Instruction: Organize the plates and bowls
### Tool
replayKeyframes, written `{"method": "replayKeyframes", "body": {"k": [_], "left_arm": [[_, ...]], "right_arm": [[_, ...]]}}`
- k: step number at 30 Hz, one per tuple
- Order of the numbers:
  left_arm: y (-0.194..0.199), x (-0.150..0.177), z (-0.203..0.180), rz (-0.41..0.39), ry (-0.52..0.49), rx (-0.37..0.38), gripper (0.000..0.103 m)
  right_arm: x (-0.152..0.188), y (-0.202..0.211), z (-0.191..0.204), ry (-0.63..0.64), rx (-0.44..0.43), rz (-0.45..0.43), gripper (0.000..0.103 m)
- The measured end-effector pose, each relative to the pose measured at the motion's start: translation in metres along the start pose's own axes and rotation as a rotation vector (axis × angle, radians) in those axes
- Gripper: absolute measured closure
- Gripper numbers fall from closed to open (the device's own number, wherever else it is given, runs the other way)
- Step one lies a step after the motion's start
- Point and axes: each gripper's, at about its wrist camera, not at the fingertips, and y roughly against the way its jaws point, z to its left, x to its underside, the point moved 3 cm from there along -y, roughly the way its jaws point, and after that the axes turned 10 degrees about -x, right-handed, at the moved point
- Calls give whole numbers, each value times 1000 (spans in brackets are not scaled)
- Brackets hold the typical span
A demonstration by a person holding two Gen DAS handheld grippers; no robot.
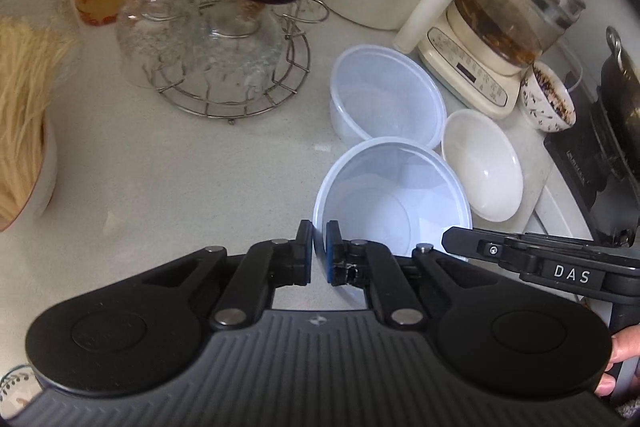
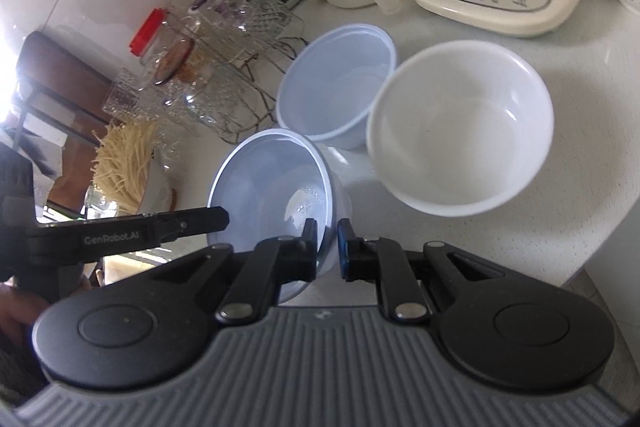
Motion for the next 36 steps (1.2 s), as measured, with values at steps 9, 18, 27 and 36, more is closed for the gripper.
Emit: {"method": "replayKeyframes", "body": {"k": [9, 18, 27, 36], "left_arm": [[19, 29, 33, -15, 100, 0, 95], [23, 57, 54, 23, 159, -8, 95], [19, 68, 61, 52, 179, -24, 95], [13, 67, 56, 47, 171, -50, 95]], "right_arm": [[8, -8, 29, 69, -5, 21, 90], [30, -27, 41, 81, -4, 89, 90], [41, -34, 38, 69, -10, 137, 90], [42, -43, 34, 68, -5, 175, 90]]}}
